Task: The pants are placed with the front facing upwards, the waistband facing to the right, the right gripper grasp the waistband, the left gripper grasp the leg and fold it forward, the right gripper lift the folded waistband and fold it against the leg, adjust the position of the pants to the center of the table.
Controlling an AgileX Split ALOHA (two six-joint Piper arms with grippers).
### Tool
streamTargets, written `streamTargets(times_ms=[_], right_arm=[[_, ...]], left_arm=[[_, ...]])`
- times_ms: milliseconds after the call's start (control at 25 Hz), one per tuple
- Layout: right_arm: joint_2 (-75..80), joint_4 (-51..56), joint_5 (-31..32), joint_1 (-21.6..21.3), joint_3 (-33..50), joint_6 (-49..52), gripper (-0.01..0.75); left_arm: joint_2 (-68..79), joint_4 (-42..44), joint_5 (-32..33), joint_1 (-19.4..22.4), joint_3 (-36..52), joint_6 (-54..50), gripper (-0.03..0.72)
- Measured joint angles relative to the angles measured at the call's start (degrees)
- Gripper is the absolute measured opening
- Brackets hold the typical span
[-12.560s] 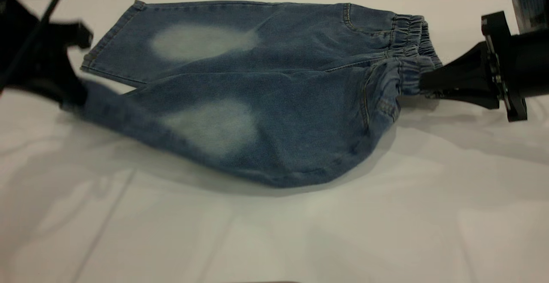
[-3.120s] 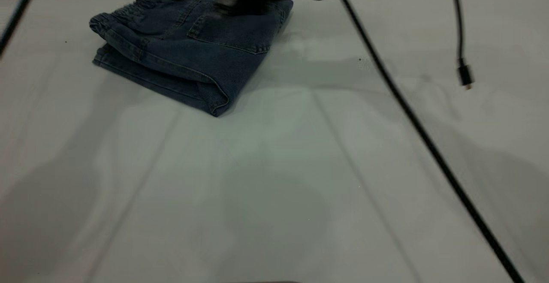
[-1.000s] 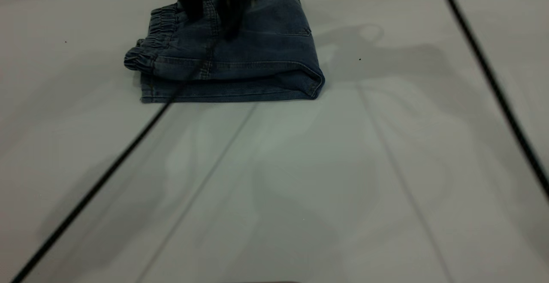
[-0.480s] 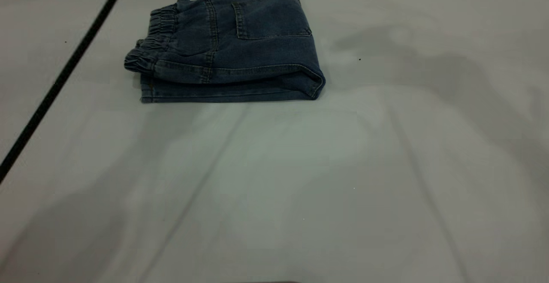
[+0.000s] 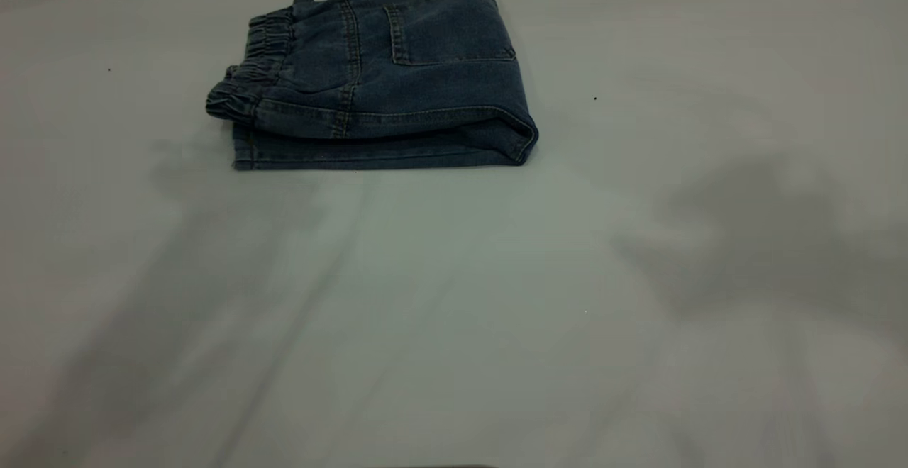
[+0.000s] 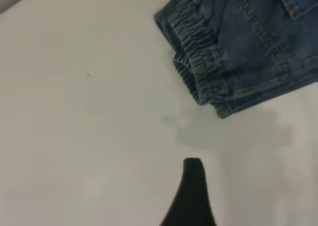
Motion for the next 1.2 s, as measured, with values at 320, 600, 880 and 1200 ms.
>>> streamTargets(times_ms=[320, 600, 880, 1200], right_arm=[[-22.66, -0.42, 0.05, 0.00, 23.42, -1.80, 0.584], [-42.64, -5.71, -0.08, 0.00, 42.04, -1.62, 0.584], [-57.46, -16.62, -0.82, 0.00, 55.60, 7.02, 0.584], [-69.80, -22.73, -4.28, 0.00, 62.34, 8.80, 0.584]], left_arm=[[-22.55, -7.06, 0.00, 0.00, 14.02, -3.49, 0.579], [-41.05, -9.23, 0.00, 0.00, 34.70, -2.71, 0.579], [-53.04, -9.18, 0.00, 0.00, 52.45, -1.05, 0.579], [-59.20, -9.23, 0.00, 0.00, 62.32, -0.92, 0.579]])
